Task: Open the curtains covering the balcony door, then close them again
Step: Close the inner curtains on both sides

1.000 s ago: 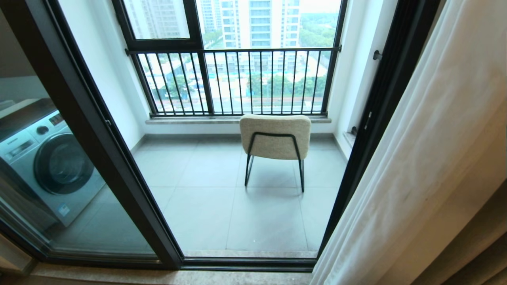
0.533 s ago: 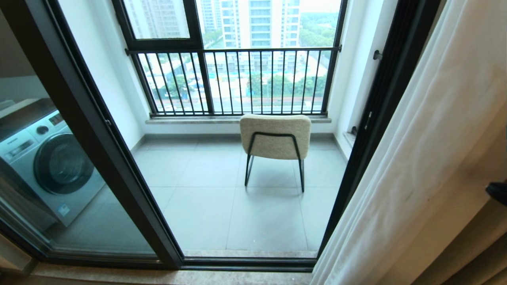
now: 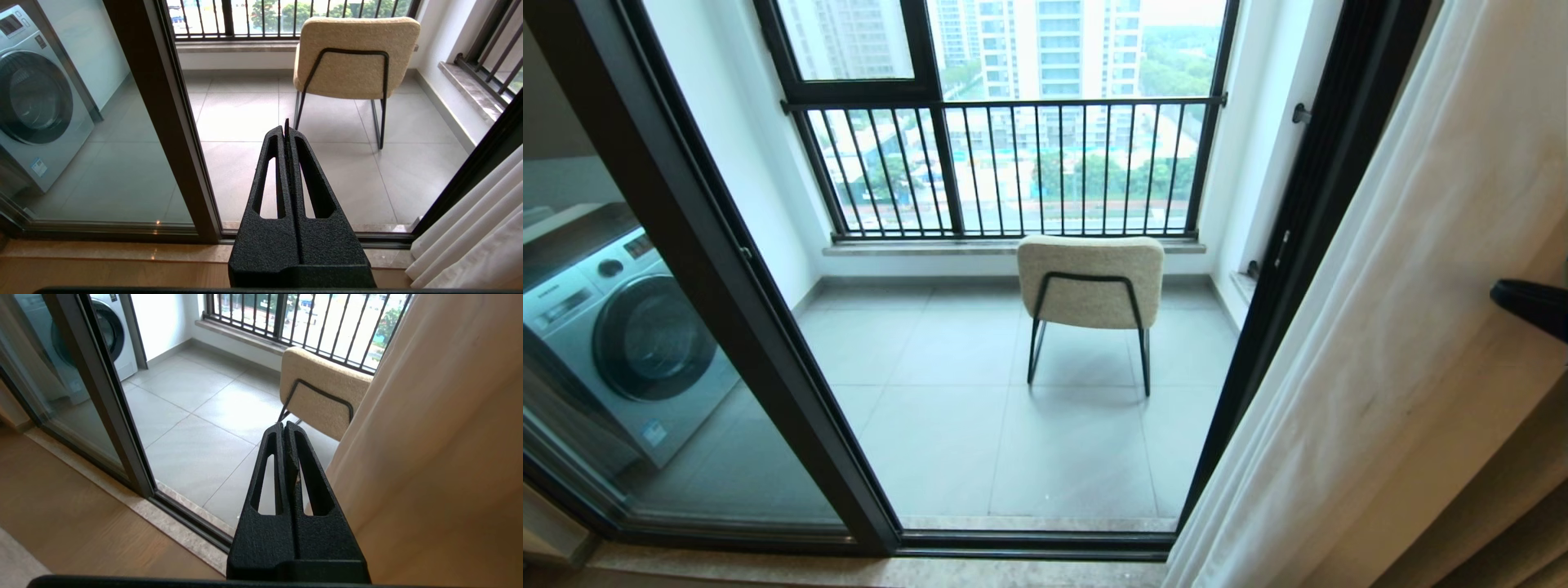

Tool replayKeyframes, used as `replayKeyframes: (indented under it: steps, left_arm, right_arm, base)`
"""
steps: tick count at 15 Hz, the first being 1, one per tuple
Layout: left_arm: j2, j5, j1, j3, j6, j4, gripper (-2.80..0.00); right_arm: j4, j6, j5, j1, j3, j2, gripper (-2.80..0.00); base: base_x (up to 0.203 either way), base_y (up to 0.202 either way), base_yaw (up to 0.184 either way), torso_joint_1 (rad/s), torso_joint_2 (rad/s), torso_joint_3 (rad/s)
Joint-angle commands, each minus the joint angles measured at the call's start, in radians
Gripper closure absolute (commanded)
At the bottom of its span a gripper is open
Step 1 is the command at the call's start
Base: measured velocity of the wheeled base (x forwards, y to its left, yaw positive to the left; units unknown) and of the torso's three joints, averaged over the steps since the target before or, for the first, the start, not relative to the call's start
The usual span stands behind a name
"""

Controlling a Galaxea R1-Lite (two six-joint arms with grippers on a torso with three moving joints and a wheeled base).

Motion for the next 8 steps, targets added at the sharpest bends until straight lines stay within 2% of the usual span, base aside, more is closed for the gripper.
replayKeyframes:
  steps: [1, 8]
  left_arm:
    - [0.0, 0.0, 0.0, 0.0, 0.0, 0.0, 0.0]
    - [0.0, 0.0, 0.001, 0.0, 0.0, 0.0, 0.0]
  right_arm:
    - [-0.066, 0.007, 0.002, 0.0, -0.004, 0.092, 0.0]
    - [-0.333, 0.059, -0.008, 0.0, -0.011, 0.284, 0.0]
  base:
    - [0.0, 0.0, 0.0, 0.0, 0.0, 0.0]
    - [0.0, 0.0, 0.0, 0.0, 0.0, 0.0]
